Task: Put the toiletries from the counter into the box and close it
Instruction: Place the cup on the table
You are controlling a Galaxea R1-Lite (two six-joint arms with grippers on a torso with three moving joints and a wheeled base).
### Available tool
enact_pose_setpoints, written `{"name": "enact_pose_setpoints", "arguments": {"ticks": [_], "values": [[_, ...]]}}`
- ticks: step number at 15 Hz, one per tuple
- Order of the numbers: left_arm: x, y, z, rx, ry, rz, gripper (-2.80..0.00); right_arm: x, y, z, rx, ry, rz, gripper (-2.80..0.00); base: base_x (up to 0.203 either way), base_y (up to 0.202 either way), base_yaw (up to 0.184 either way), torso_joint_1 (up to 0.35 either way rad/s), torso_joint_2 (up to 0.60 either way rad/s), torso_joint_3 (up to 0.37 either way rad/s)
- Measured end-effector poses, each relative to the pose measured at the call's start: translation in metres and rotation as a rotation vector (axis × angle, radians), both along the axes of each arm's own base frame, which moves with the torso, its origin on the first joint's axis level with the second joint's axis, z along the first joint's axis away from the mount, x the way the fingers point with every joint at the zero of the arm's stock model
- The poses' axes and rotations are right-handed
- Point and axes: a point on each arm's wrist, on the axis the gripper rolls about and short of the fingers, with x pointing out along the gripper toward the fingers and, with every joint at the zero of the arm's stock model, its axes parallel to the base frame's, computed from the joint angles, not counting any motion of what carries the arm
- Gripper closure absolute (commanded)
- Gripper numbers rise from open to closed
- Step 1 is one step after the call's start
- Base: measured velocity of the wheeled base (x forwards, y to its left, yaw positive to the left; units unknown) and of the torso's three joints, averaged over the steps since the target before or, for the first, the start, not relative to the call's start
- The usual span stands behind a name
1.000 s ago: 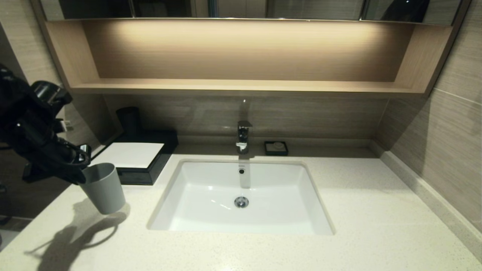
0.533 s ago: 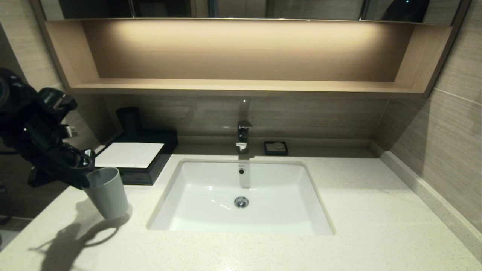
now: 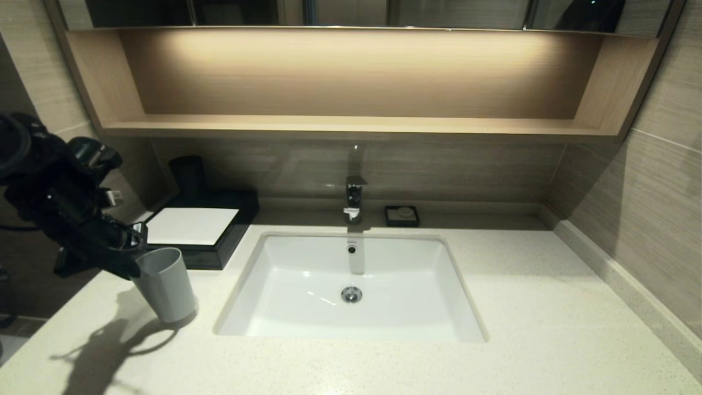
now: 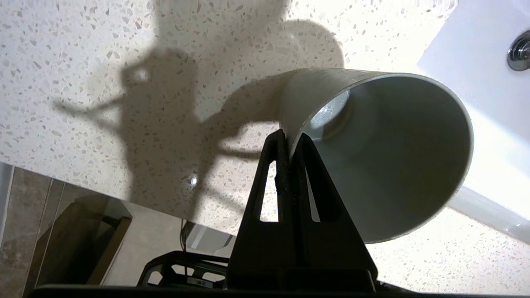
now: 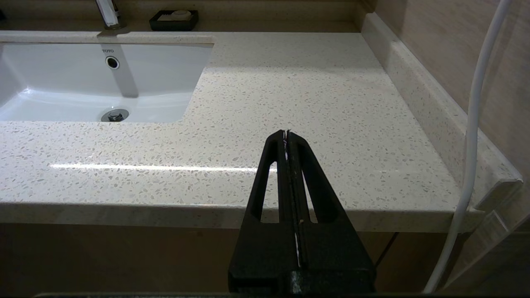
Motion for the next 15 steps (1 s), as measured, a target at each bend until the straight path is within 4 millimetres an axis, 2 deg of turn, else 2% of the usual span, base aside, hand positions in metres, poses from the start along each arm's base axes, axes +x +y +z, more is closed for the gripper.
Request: {"name": "enact_pose_setpoints", "arguments": {"ticks": [8,15], "values": [[0.005,0.004,-0.001,0.024,-0.035,0.011,0.00,0.000,0.000,0.000,0.000,0.000,0.000,0.00,0.000,0.000,0.000,0.000,0.00,0.000],[-0.004,0.040,-0.001,0.043,-0.025,0.126,0.00,0.000,0.000,0.000,0.000,0.000,0.000,0.00,0.000,0.000,0.000,0.000,0.00,0.000]]}}
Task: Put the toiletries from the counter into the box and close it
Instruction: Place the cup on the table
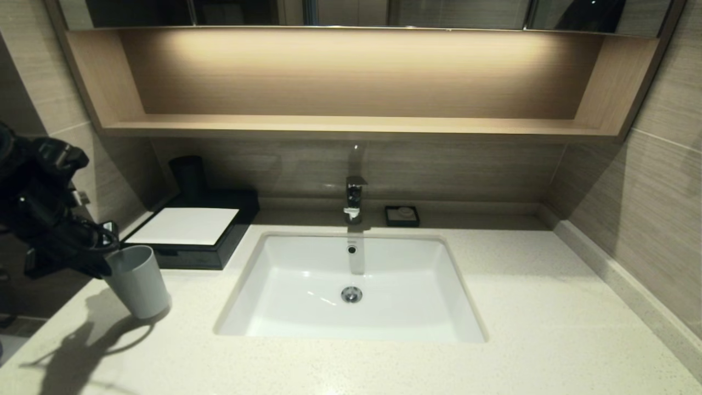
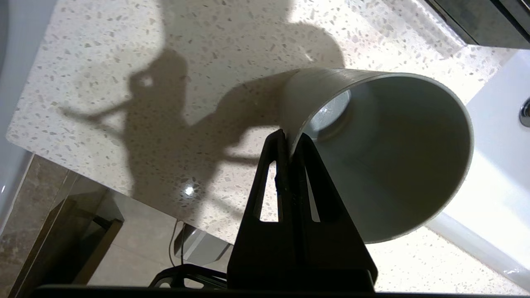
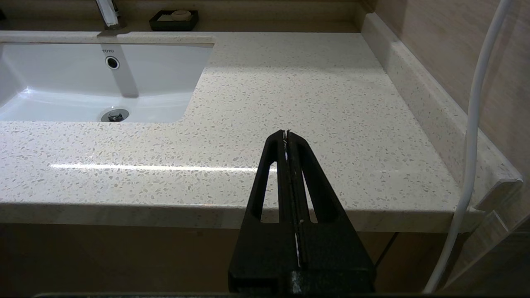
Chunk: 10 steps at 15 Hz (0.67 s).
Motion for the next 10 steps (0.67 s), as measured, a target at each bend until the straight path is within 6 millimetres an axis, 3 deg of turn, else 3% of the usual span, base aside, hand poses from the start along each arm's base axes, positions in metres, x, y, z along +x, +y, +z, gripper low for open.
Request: {"name": "enact_pose_setpoints", "arguments": {"ticks": [10], "values": [[-0.001,0.018,-0.008,0.008,0.022,0.047,0.00,0.000,0.000,0.000,0.000,0.000,0.000,0.00,0.000,0.000,0.000,0.000,0.00,0.000]]}}
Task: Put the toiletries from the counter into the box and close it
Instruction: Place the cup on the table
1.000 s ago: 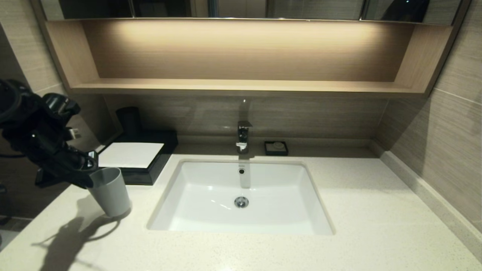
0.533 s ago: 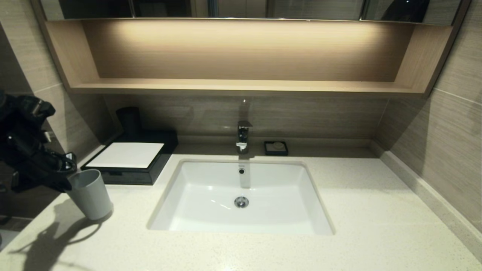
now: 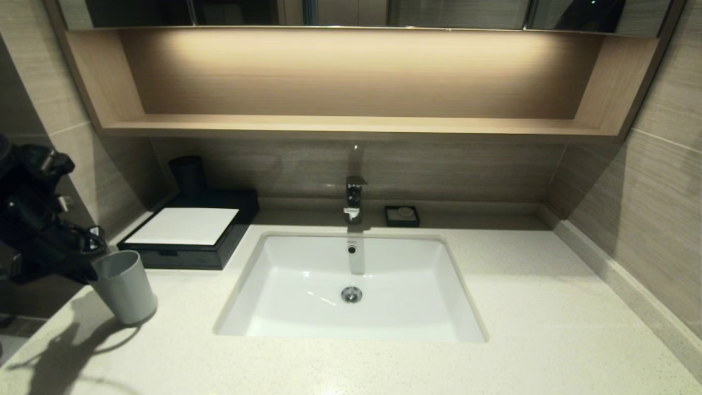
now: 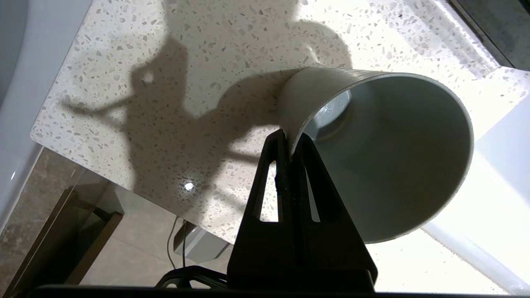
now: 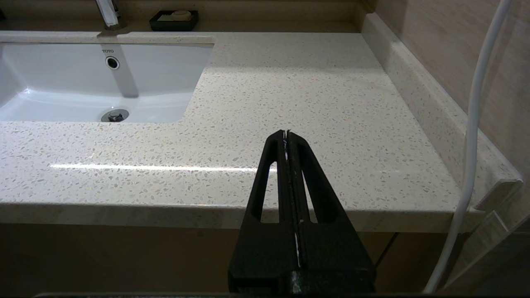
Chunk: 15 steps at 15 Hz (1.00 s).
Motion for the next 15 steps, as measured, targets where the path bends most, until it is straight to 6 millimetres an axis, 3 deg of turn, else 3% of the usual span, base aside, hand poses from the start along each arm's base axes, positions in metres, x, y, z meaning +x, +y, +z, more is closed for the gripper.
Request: {"name": "enact_pose_setpoints", "arguments": {"ticks": [10,11,15], "values": [[0.0054,0.0035,-0.0096,0.001,0.028,0.008,0.00,0.0000,0.0000,0.0000,0.000,0.000,0.000,0.00,0.000,0.000,0.000,0.000,0.00,0.000],[0.0056,0.0035,-0.0098,0.004,0.030,0.010,-2.80,0.0000,0.0000,0.0000,0.000,0.000,0.000,0.00,0.000,0.000,0.000,0.000,0.00,0.000],[0.0063,0.0029,-0.0104,0.003,0.032,0.009,-2.80,0.0000,0.0000,0.0000,0.000,0.000,-0.001,0.00,0.000,0.000,0.000,0.000,0.00,0.000]]}}
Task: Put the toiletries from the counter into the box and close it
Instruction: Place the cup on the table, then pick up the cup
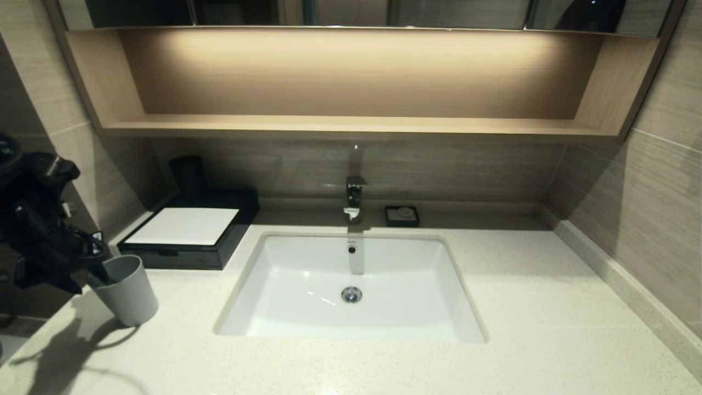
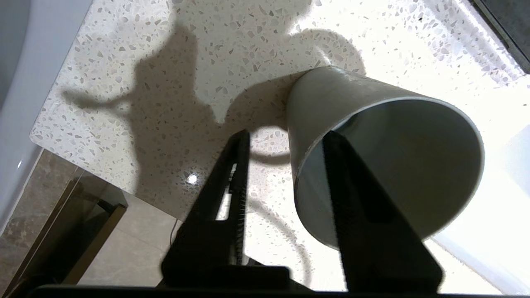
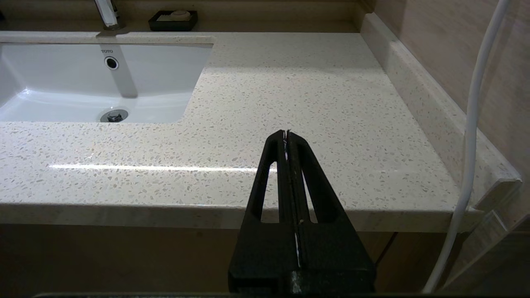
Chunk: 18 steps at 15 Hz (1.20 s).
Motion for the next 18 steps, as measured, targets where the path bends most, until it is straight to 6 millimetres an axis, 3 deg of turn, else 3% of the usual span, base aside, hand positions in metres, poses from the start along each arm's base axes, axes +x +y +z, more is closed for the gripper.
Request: {"name": "enact_pose_setpoints", "arguments": {"ticks": [6,12,15,18], "values": [[-0.007,-0.005,0.016,0.010,-0.050,-0.008,-2.80,0.000,0.000,0.000,0.000,0.000,0.001,0.00,0.000,0.000,0.000,0.000,0.00,0.000],[-0.045,-0.020,0.060,0.042,-0.230,-0.118,-2.80,0.000,0.000,0.000,0.000,0.000,0.001,0.00,0.000,0.000,0.000,0.000,0.00,0.000],[-0.071,-0.030,0.055,0.042,-0.310,-0.188,-2.80,0.000,0.000,0.000,0.000,0.000,0.001,0.00,0.000,0.000,0.000,0.000,0.00,0.000],[-0.091,-0.037,0.028,0.090,-0.401,-0.232,-2.80,0.000,0.000,0.000,0.000,0.000,0.000,0.00,0.000,0.000,0.000,0.000,0.00,0.000]]}}
